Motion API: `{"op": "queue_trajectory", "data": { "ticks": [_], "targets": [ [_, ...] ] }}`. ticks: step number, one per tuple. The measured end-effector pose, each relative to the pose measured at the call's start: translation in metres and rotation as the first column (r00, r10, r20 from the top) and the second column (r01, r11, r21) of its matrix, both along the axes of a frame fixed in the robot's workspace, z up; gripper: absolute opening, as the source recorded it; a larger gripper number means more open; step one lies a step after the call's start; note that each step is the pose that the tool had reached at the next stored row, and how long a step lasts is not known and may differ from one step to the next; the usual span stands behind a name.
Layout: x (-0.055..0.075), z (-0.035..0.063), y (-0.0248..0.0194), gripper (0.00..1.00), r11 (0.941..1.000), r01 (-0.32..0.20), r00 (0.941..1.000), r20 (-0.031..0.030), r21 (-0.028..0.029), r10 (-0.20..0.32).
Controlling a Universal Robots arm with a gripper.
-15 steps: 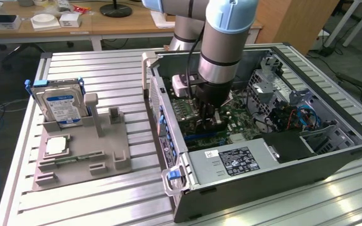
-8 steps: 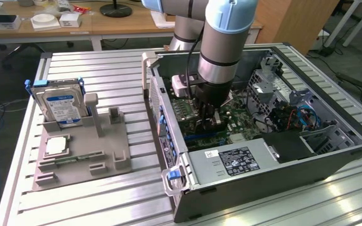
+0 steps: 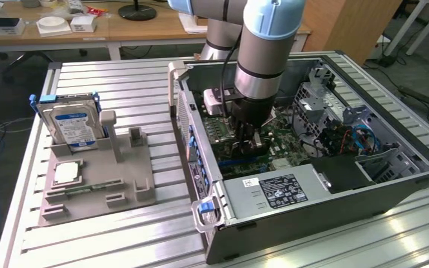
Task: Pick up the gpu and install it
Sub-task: 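Insert the gpu into the slot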
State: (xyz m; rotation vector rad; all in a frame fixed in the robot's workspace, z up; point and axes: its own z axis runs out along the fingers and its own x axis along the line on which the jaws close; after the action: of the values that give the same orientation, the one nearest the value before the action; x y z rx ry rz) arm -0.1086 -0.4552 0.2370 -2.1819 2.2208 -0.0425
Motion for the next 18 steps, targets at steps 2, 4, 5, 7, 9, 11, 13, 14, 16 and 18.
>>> {"op": "queue_trajectory", "data": {
  "ticks": [2, 4, 5, 7, 9, 11, 13, 14, 16, 18],
  "targets": [
    [0.0000, -0.0001, -0.0005, 0.27, 1.0000, 0.000, 1.0000, 0.0001, 0.0001, 0.000],
    [-0.0001, -0.0001, -0.0011, 0.27, 1.0000, 0.000, 1.0000, 0.0001, 0.0001, 0.000],
    [-0.0001, -0.0001, -0.0011, 0.27, 1.0000, 0.000, 1.0000, 0.0001, 0.0001, 0.000],
    [0.0000, 0.0000, -0.0012, 0.27, 1.0000, 0.000, 1.0000, 0.0000, 0.0000, 0.000],
    [0.0000, 0.0000, -0.0012, 0.27, 1.0000, 0.000, 1.0000, 0.0000, -0.0001, 0.000],
    [0.0001, 0.0000, -0.0012, 0.27, 1.0000, 0.000, 1.0000, 0.0000, -0.0001, 0.000],
    [0.0001, 0.0019, -0.0012, 0.27, 1.0000, 0.000, 1.0000, -0.0001, -0.0002, 0.000],
    [0.0001, 0.0030, -0.0011, 0.27, 1.0000, 0.000, 1.0000, -0.0001, -0.0002, 0.000],
    [0.0002, 0.0032, -0.0011, 0.27, 1.0000, 0.000, 1.0000, 0.0001, 0.0001, 0.000],
    [0.0001, 0.0032, -0.0011, 0.27, 1.0000, 0.000, 1.0000, 0.0001, 0.0001, 0.000]
  ]
}}
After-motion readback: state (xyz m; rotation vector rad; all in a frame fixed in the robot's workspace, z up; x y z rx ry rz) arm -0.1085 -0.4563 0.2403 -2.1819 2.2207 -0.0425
